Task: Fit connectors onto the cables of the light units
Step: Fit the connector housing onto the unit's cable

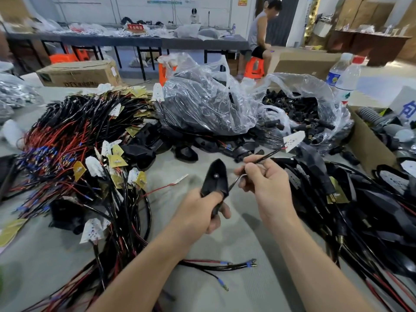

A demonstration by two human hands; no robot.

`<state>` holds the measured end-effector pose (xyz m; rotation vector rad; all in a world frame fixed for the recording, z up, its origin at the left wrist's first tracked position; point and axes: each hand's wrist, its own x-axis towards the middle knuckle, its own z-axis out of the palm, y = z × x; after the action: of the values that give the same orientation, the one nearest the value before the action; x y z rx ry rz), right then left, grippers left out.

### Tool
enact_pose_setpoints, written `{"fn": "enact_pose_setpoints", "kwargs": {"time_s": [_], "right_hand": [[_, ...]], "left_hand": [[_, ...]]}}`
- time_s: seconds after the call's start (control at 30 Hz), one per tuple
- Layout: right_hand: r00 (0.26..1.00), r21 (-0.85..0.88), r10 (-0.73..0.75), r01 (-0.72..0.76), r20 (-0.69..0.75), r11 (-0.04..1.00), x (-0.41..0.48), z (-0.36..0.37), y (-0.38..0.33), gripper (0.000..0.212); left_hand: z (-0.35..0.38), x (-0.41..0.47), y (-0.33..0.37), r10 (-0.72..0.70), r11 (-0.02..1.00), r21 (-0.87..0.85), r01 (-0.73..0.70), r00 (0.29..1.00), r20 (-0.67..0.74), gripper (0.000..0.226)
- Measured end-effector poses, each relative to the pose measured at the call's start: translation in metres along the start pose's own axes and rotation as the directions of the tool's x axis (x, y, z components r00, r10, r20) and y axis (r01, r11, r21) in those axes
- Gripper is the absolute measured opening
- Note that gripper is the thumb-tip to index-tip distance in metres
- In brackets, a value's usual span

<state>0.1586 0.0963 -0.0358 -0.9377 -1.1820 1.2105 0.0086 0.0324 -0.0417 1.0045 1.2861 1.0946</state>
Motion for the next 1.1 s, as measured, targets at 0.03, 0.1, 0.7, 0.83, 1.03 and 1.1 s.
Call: {"fn": "enact_pose_setpoints", "kwargs": {"time_s": [0.03,0.1,0.7,0.83,1.03,1.1], "right_hand": [[0.998,-0.062,0.027,-0.024,0.054,0.998,-0.004,0.003,0.000,0.009],[0.966,-0.188,0.099,-0.054,0.238,0.981,-0.012,0.010,0.002,0.014],[0.966,-0.283,0.089,-0.018,0.241,0.959,-0.020,0.005,-0.012,0.019],[0.980,-0.398,-0.100,0.163,0.175,0.903,-0.015,-0.002,-0.016,0.026],[0.960,-0.438,-0.208,0.271,0.187,0.857,-0.014,-0.004,-0.016,0.014],[0.963,-0.435,-0.219,0.268,0.159,0.860,-0.014,-0.003,-0.014,0.013]], "left_hand": [[-0.001,0.001,-0.001,0.003,0.999,-0.053,-0.005,0.999,-0.034,0.026],[0.000,0.001,-0.006,-0.008,0.994,-0.113,0.000,0.998,-0.068,0.023],[-0.001,0.001,-0.010,0.010,1.000,0.008,-0.009,0.982,-0.188,0.022],[-0.004,0.009,-0.015,0.007,0.999,-0.042,-0.025,0.927,-0.376,0.041],[-0.002,0.004,-0.008,0.021,0.995,0.101,0.018,0.927,-0.374,0.044],[0.001,0.002,-0.001,-0.026,0.999,0.032,0.039,0.941,-0.338,0.040]]}}
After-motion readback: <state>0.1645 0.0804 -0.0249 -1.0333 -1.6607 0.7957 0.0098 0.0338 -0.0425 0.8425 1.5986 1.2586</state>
